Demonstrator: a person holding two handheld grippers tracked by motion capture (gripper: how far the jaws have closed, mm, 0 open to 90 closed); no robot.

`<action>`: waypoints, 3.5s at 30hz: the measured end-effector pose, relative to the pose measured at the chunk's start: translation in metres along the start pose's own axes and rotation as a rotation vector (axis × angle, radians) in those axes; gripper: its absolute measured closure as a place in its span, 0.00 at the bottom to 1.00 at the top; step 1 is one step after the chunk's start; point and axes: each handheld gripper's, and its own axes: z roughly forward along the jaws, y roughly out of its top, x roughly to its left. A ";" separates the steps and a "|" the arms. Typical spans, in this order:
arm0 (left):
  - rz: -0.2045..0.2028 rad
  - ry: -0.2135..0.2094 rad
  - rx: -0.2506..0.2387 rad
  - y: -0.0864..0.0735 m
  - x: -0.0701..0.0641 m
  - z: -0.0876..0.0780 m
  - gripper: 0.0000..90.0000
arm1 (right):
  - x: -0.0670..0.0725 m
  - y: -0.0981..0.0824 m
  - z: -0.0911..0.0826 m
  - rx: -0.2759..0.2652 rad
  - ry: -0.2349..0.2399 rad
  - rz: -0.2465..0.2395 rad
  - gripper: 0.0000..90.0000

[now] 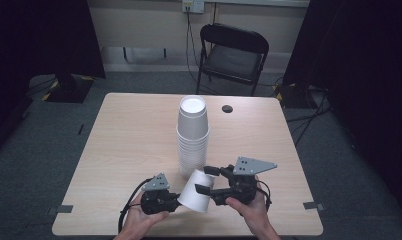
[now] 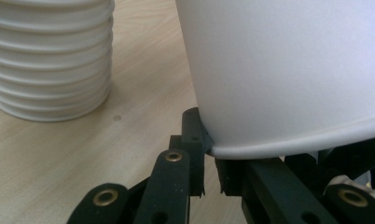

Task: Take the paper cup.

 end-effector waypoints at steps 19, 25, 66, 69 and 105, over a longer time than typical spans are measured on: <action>-0.020 -0.002 -0.030 0.000 0.002 -0.006 0.93 | -0.004 -0.004 -0.002 0.082 -0.054 -0.056 0.53; -0.021 -0.001 -0.054 0.002 0.001 -0.010 0.95 | -0.009 -0.013 0.000 0.108 -0.068 -0.032 0.51; -0.167 -0.081 -0.157 0.011 0.018 -0.033 0.96 | 0.007 -0.051 0.022 0.328 -0.061 -0.331 0.12; -0.170 -0.095 -0.160 0.012 0.017 -0.031 0.96 | 0.009 -0.052 0.027 0.351 -0.048 -0.359 0.14; -0.163 -0.069 -0.108 0.014 0.007 -0.020 0.95 | 0.023 -0.057 0.048 0.350 -0.045 -0.388 0.15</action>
